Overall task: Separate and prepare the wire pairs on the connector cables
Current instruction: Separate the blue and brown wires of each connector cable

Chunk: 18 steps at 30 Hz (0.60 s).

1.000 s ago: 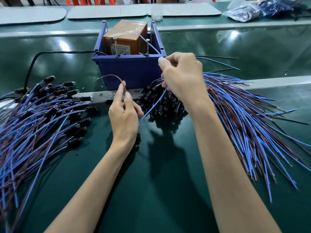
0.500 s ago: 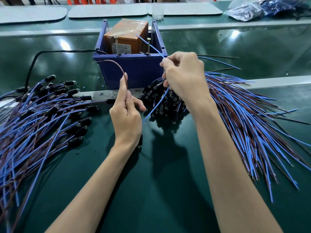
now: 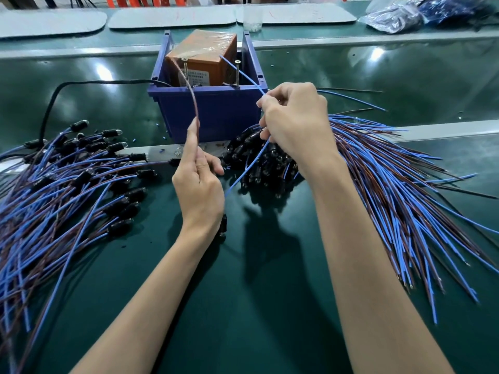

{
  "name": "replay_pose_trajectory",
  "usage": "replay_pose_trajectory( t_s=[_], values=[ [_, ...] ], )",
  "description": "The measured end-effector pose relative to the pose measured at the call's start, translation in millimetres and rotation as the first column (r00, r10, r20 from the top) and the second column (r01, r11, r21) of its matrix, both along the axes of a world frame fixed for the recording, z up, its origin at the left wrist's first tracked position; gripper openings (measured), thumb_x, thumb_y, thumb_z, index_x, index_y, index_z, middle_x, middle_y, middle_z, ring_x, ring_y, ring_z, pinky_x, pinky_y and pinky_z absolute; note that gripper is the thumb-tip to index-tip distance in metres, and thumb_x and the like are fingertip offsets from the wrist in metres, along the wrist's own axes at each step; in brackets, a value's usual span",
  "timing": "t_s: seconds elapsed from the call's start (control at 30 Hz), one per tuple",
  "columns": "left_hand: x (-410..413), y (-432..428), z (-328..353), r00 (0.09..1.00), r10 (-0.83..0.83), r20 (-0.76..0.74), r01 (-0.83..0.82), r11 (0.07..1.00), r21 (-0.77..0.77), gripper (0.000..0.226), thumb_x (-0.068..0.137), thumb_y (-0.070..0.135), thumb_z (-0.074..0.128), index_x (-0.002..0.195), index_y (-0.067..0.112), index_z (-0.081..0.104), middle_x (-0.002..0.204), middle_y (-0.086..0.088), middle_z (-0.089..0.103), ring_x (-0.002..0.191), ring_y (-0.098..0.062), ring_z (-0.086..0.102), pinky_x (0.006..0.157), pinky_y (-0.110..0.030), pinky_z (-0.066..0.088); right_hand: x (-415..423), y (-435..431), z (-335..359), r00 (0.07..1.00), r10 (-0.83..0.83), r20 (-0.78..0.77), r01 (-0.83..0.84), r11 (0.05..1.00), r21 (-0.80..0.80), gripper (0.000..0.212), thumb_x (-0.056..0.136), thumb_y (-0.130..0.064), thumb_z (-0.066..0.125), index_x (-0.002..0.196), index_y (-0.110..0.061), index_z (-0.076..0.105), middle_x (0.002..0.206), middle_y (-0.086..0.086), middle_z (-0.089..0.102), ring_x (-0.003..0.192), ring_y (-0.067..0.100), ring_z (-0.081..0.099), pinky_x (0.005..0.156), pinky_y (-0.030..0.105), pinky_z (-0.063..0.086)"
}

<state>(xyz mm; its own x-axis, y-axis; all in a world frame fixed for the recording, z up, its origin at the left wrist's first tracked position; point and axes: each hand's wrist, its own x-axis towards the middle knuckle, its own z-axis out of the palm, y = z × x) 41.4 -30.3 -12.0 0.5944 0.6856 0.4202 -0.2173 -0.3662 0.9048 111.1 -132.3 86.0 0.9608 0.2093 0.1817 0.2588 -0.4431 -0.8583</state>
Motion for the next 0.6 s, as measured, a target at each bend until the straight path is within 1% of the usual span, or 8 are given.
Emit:
replay_pose_trajectory(
  t_s=[0.1, 0.23, 0.3, 0.33, 0.4, 0.47, 0.53, 0.6],
  values=[
    [1.7, 2.2, -2.7, 0.999, -0.032, -0.031, 0.031, 0.999, -0.027, 0.049, 0.094, 0.010, 0.032, 0.138, 0.028, 0.042, 0.052, 0.020, 0.044, 0.056, 0.002, 0.043, 0.074, -0.013, 0.038, -0.2, -0.6, 1.1, 1.000, -0.001, -0.016, 0.000, 1.000, -0.003, 0.020, 0.088, -0.009, 0.048, 0.081, -0.007, 0.067, 0.061, 0.003, 0.066, 0.040, 0.002, 0.060, 0.056, 0.021, 0.055],
    [3.7, 4.1, -4.4, 0.997, -0.042, -0.069, 0.036, 0.995, -0.093, 0.046, 0.097, 0.002, 0.032, 0.137, 0.017, 0.049, 0.052, 0.021, 0.044, 0.056, 0.001, 0.043, 0.077, -0.023, 0.040, 0.6, -1.3, 1.7, 0.999, 0.002, -0.054, -0.003, 1.000, -0.017, 0.019, 0.086, -0.011, 0.050, 0.077, -0.006, 0.066, 0.057, 0.003, 0.067, 0.043, 0.005, 0.063, 0.056, 0.022, 0.050],
    [3.7, 3.2, -3.8, 0.995, -0.058, -0.076, 0.049, 0.991, -0.124, 0.045, 0.098, 0.001, 0.032, 0.135, 0.016, 0.051, 0.051, 0.020, 0.044, 0.055, -0.001, 0.042, 0.070, -0.028, 0.040, 0.6, -2.5, 3.1, 0.998, 0.010, -0.064, -0.012, 0.999, -0.036, 0.019, 0.084, -0.010, 0.050, 0.078, -0.003, 0.067, 0.058, 0.003, 0.068, 0.043, 0.005, 0.064, 0.054, 0.019, 0.047],
    [3.5, 2.5, -3.5, 0.995, -0.066, -0.080, 0.055, 0.989, -0.134, 0.044, 0.098, 0.002, 0.032, 0.135, 0.017, 0.051, 0.050, 0.019, 0.046, 0.053, -0.001, 0.041, 0.065, -0.026, 0.040, 0.3, -3.4, 4.1, 0.997, 0.020, -0.070, -0.023, 0.999, -0.042, 0.019, 0.084, -0.009, 0.050, 0.078, -0.003, 0.067, 0.058, 0.002, 0.068, 0.043, 0.005, 0.063, 0.050, 0.017, 0.046],
    [2.5, 0.2, -2.2, 0.993, -0.085, -0.087, 0.071, 0.987, -0.145, 0.042, 0.099, 0.005, 0.033, 0.133, 0.018, 0.053, 0.047, 0.017, 0.048, 0.047, -0.001, 0.040, 0.057, -0.019, 0.037, -0.6, -5.7, 6.0, 0.994, 0.061, -0.089, -0.065, 0.997, -0.038, 0.018, 0.083, -0.007, 0.051, 0.074, -0.004, 0.066, 0.058, 0.000, 0.067, 0.042, 0.004, 0.063, 0.043, 0.013, 0.043],
    [0.7, -2.6, 0.2, 0.988, -0.121, -0.091, 0.107, 0.983, -0.149, 0.041, 0.099, 0.004, 0.034, 0.132, 0.018, 0.054, 0.045, 0.014, 0.049, 0.043, -0.001, 0.039, 0.050, -0.014, 0.035, -1.7, -8.1, 7.5, 0.989, 0.109, -0.101, -0.113, 0.993, -0.031, 0.018, 0.084, -0.006, 0.051, 0.071, -0.007, 0.063, 0.059, 0.001, 0.067, 0.041, 0.004, 0.062, 0.041, 0.011, 0.041],
    [-0.9, -4.9, 2.6, 0.981, -0.167, -0.097, 0.151, 0.977, -0.149, 0.043, 0.097, 0.000, 0.035, 0.131, 0.017, 0.055, 0.044, 0.012, 0.049, 0.042, -0.002, 0.039, 0.049, -0.013, 0.035, -2.1, -10.0, 8.5, 0.984, 0.143, -0.102, -0.146, 0.989, -0.029, 0.018, 0.084, -0.005, 0.051, 0.071, -0.008, 0.063, 0.059, 0.001, 0.067, 0.041, 0.003, 0.061, 0.041, 0.010, 0.040],
    [-2.9, -6.3, 4.4, 0.973, -0.209, -0.099, 0.195, 0.971, -0.139, 0.046, 0.094, -0.005, 0.035, 0.130, 0.015, 0.056, 0.046, 0.010, 0.047, 0.041, -0.003, 0.040, 0.053, -0.014, 0.036, -2.4, -10.8, 9.3, 0.981, 0.171, -0.097, -0.175, 0.984, -0.035, 0.017, 0.084, -0.004, 0.052, 0.072, -0.007, 0.064, 0.058, 0.001, 0.068, 0.041, 0.003, 0.061, 0.041, 0.010, 0.039]
  ],
)
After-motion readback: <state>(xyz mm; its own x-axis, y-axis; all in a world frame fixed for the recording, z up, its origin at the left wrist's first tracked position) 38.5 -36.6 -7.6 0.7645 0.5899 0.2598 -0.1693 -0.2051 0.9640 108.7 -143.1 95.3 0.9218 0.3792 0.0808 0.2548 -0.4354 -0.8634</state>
